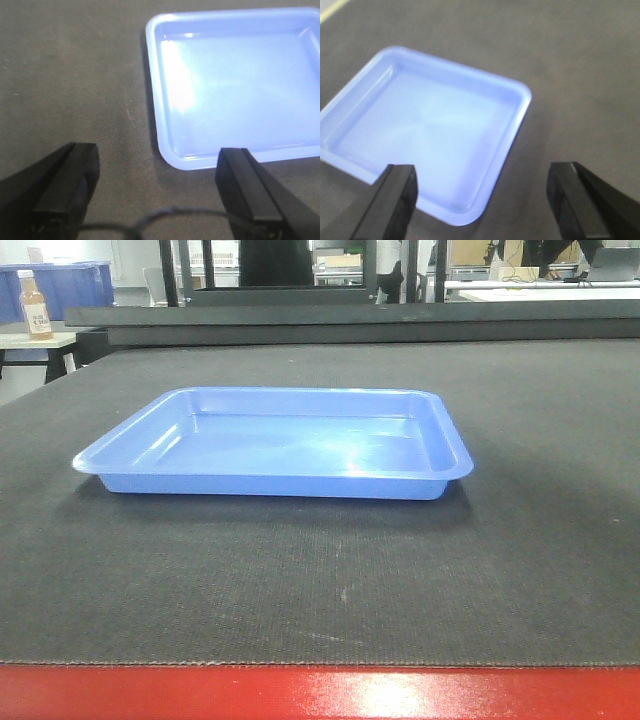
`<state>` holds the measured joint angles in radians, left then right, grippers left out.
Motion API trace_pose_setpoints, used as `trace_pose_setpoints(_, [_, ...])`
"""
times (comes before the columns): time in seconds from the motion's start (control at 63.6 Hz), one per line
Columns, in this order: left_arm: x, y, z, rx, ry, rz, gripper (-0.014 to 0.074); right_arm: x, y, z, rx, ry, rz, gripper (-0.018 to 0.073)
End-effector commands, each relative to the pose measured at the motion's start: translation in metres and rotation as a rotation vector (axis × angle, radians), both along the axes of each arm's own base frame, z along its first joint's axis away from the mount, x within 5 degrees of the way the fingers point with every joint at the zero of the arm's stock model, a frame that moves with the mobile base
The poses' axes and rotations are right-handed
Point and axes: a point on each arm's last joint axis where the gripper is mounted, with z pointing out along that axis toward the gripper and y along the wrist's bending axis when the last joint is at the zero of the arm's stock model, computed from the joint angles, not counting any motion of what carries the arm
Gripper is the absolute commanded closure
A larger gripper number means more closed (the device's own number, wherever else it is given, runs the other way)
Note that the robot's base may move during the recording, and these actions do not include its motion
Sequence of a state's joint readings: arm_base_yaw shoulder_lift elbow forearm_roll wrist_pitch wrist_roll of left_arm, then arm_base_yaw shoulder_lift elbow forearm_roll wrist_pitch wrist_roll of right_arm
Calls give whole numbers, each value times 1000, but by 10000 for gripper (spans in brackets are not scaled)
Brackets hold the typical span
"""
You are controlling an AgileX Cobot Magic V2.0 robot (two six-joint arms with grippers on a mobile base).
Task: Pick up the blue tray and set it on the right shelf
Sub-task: 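Lower both grippers onto opposite rims of the blue tray and close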
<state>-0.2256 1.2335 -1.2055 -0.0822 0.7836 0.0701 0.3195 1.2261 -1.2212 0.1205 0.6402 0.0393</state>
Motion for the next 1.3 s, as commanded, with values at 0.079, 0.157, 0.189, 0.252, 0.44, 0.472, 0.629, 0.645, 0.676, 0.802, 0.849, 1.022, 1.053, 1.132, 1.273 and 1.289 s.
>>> trace_pose_setpoints(0.079, [57, -17, 9, 15, 85, -21, 195, 54, 20, 8, 28, 109, -18, -64])
trace_pose_setpoints(0.157, [84, -24, 3, 21, 141, -19, 195, 79, 29, 1, 16, 159, -18, -64])
trace_pose_setpoints(0.189, [96, -26, -1, 24, 165, -18, 195, 89, 32, -4, 15, 184, -23, -64])
trace_pose_setpoints(0.252, [116, -31, -10, 31, 205, -17, 195, 110, 38, -15, 1, 229, -43, -64])
trace_pose_setpoints(0.44, [169, -43, -42, 48, 283, -4, 195, 156, 41, -56, -84, 355, -183, -62])
trace_pose_setpoints(0.472, [175, -44, -44, 51, 282, 0, 195, 161, 42, -62, -87, 366, -198, -62])
trace_pose_setpoints(0.629, [195, -49, -69, 52, 309, 8, 195, 182, 49, -90, -105, 407, -200, -62])
trace_pose_setpoints(0.645, [195, -49, -71, 50, 312, 10, 195, 183, 49, -93, -106, 410, -200, -62])
trace_pose_setpoints(0.676, [197, -49, -75, 46, 321, 18, 195, 185, 50, -97, -108, 415, -200, -62])
trace_pose_setpoints(0.802, [204, -51, -91, 52, 351, 20, 195, 192, 52, -114, -120, 441, -200, -62])
trace_pose_setpoints(0.849, [205, -51, -96, 55, 362, 20, 195, 193, 53, -119, -122, 447, -200, -62])
trace_pose_setpoints(1.022, [210, -52, -111, 58, 391, 27, 195, 199, 55, -133, -123, 465, -198, -62])
trace_pose_setpoints(1.053, [210, -52, -112, 58, 393, 27, 195, 199, 56, -133, -120, 463, -198, -62])
trace_pose_setpoints(1.132, [212, -53, -116, 59, 398, 27, 197, 201, 56, -134, -112, 449, -196, -50])
trace_pose_setpoints(1.273, [213, -53, -116, 54, 384, 28, 204, 202, 57, -136, -111, 450, -196, 130])
trace_pose_setpoints(1.289, [214, -53, -116, 53, 382, 28, 209, 202, 57, -137, -112, 454, -196, 155])
